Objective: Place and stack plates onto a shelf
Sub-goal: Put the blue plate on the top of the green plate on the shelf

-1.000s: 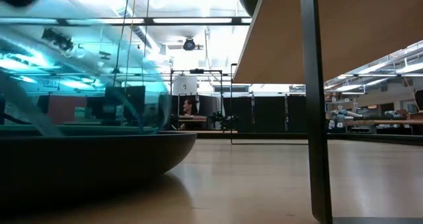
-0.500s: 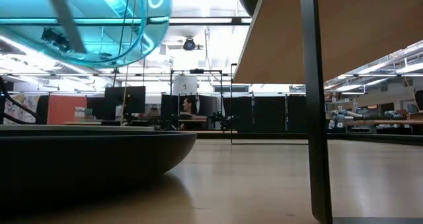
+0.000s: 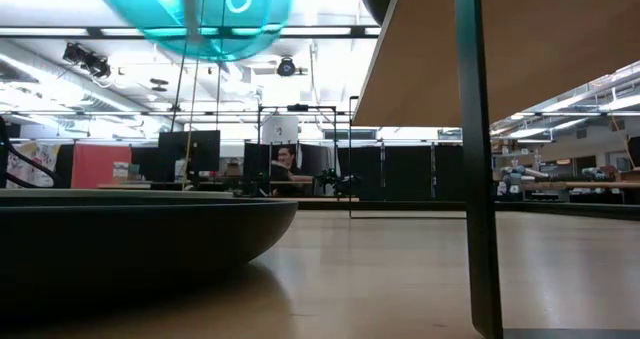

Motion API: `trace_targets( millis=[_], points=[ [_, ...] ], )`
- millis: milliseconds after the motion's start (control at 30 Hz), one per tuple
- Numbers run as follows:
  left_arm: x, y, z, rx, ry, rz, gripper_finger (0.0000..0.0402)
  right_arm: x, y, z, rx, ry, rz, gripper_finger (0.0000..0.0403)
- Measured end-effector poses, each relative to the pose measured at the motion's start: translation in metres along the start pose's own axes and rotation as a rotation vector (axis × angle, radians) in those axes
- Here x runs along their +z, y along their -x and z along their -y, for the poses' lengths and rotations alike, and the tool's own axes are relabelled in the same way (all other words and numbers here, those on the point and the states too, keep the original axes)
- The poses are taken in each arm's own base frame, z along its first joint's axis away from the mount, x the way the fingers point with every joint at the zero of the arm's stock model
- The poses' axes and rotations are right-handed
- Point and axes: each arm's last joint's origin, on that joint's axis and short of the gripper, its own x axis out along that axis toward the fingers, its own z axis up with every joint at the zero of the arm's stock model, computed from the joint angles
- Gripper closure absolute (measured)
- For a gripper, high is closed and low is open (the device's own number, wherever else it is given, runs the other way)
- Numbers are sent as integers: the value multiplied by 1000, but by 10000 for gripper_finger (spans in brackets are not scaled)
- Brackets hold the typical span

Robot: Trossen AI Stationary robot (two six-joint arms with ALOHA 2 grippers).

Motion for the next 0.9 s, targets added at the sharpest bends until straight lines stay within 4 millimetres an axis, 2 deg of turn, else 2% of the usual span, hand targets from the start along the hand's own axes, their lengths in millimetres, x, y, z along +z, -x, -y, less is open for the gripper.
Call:
trace_targets(
  millis=[300,667,900],
  points=[
    [16,-8,-49,99,-88,-14,393,0,0,0,0,0,0,228],
    [24,-25,-119,274,-75,-75,393,0,0,0,0,0,0,228],
    [36,-33,-153,308,-108,-4,393,0,0,0,0,0,0,228]
  ],
)
